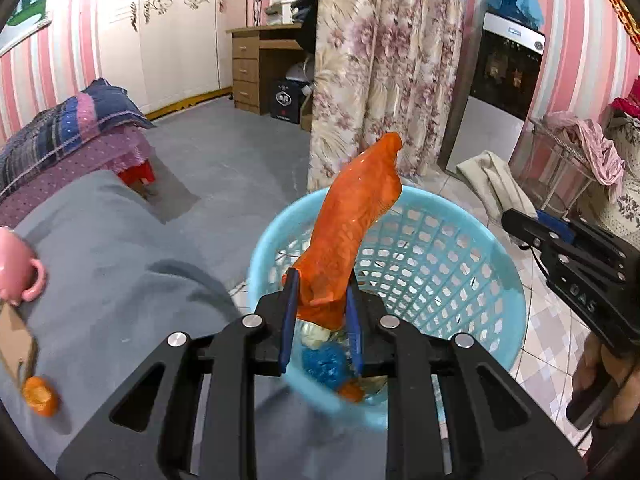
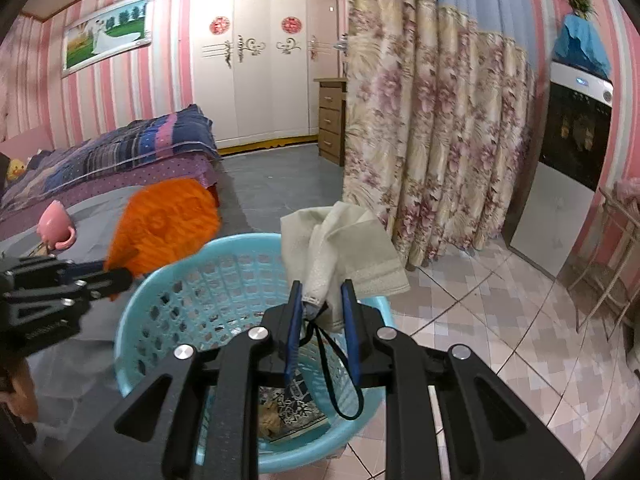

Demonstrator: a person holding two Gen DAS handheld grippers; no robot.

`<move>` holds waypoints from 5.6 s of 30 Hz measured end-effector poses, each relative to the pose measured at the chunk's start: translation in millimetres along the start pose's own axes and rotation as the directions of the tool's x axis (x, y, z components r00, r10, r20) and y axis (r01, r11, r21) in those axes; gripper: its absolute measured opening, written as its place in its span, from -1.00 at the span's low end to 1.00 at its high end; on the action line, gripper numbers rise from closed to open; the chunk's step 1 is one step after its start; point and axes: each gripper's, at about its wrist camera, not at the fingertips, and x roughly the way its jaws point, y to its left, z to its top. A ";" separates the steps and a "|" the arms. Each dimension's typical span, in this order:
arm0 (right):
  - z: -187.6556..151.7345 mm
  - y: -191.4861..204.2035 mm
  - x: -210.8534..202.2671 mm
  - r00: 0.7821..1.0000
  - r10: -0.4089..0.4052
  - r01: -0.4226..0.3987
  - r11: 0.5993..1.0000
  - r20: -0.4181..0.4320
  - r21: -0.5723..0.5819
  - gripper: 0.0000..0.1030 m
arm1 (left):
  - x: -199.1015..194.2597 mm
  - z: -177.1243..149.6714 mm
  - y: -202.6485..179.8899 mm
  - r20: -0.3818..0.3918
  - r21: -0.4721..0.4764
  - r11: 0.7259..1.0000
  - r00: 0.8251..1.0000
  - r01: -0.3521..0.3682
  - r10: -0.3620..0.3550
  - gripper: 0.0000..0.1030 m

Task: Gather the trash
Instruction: 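Open the left gripper to drop the orange bag while the right drops the tan cloth, then grasp the orange peel with the right gripper while the left grasps the brown crumpled paper, then carry the orange peel and brown paper in both grippers over the basket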

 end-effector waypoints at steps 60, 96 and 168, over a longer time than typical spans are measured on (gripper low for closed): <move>-16.5 315.3 -1.4 0.935 0.351 -0.347 0.882 -0.048 -0.319 0.78 | -234.5 -141.3 340.6 -0.016 -0.423 0.717 0.795 -0.554 0.606 0.90; -4.0 345.2 42.5 0.910 0.381 -0.415 0.841 -0.165 -0.347 -0.37 | -169.5 -162.3 434.9 -0.224 -0.563 0.569 0.773 -0.599 0.593 0.89; 4.6 57.2 1.9 0.997 0.071 -0.071 0.993 -0.002 -0.094 -0.37 | -54.4 -30.5 86.8 0.045 -0.117 0.982 0.986 -0.151 0.157 -0.13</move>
